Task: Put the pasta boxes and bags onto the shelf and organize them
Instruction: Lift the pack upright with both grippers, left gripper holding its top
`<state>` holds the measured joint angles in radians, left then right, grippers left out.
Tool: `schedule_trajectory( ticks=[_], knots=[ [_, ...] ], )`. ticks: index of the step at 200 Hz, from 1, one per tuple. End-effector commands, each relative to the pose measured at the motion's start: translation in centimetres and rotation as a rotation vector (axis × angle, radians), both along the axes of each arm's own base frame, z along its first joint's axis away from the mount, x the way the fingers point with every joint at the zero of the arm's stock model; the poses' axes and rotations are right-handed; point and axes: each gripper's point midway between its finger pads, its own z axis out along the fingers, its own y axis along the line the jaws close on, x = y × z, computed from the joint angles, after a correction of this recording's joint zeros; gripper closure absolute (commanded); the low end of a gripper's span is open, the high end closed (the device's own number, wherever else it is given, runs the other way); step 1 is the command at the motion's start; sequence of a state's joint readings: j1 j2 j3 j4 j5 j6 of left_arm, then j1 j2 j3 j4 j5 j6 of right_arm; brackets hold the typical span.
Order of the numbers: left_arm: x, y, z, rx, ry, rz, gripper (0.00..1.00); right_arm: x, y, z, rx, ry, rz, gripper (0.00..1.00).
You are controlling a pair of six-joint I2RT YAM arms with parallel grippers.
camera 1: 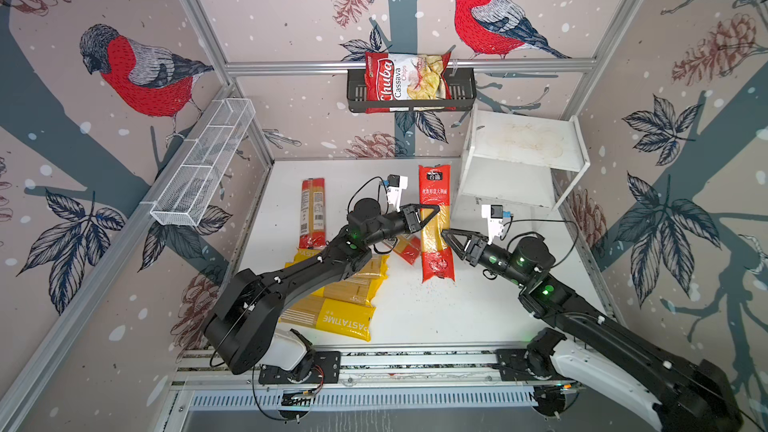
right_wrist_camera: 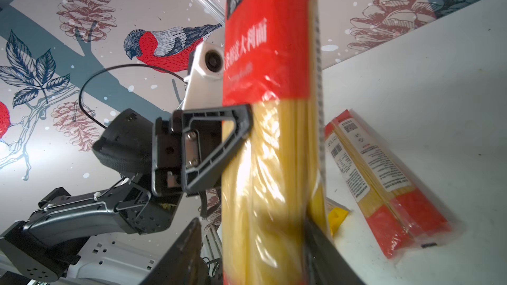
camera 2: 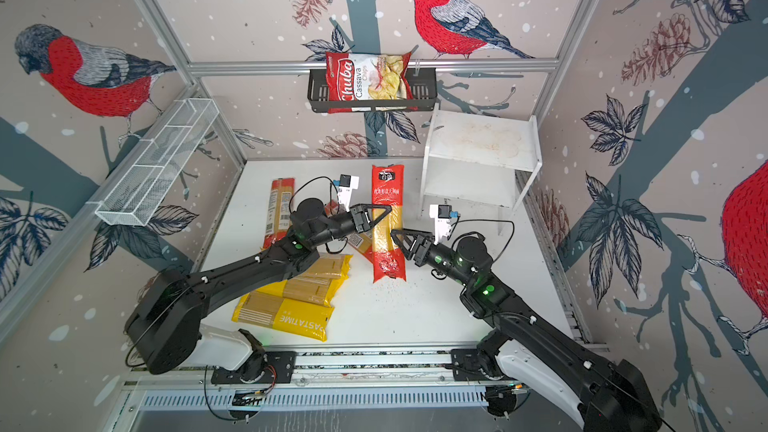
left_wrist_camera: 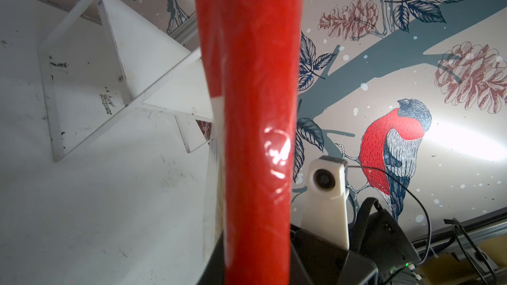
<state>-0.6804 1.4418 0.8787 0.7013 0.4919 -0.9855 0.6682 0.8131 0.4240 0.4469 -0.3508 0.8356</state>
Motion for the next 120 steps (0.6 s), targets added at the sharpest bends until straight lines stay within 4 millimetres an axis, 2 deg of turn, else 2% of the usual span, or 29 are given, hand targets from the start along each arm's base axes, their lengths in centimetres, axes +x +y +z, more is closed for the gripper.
schedule_trajectory(
  ticks=[1,14,21,25,38,69,100,120],
  knots=[
    [0.6,0.7,6.8,-0.148,-0.181,0.032,0.95,-0.6,-0.5,-3.0,-0.069,0.059,0.002,0.31],
    [1.0,0.5,7.9,-0.16,-0.195,0.036,0.96,-0.9,-0.8,-3.6,-0.069,0.068,0.001,0.27],
    [1.2,0.4,7.4,-0.151,-0.184,0.036,0.95,-1.1,-0.8,-3.8,-0.063,0.072,0.004,0.26],
    [1.3,0.2,8.7,-0.168,-0.204,0.034,0.95,-1.2,-0.8,-3.8,-0.058,0.072,0.01,0.25],
    [1.6,0.0,9.2,-0.182,-0.206,0.036,0.96,-1.5,-0.7,-3.6,-0.043,0.067,0.028,0.24],
    [2.2,-0.5,10.1,-0.219,-0.197,0.033,0.96,-2.0,-0.7,-1.8,0.023,0.026,0.046,0.25],
    [2.2,-1.5,11.6,-0.255,-0.206,0.015,0.96,-1.4,-1.3,0.2,0.1,-0.023,-0.005,0.29],
    [1.9,-2.5,11.8,-0.262,-0.201,-0.007,0.96,-0.8,-1.4,1.3,0.132,-0.043,-0.024,0.32]
  ],
)
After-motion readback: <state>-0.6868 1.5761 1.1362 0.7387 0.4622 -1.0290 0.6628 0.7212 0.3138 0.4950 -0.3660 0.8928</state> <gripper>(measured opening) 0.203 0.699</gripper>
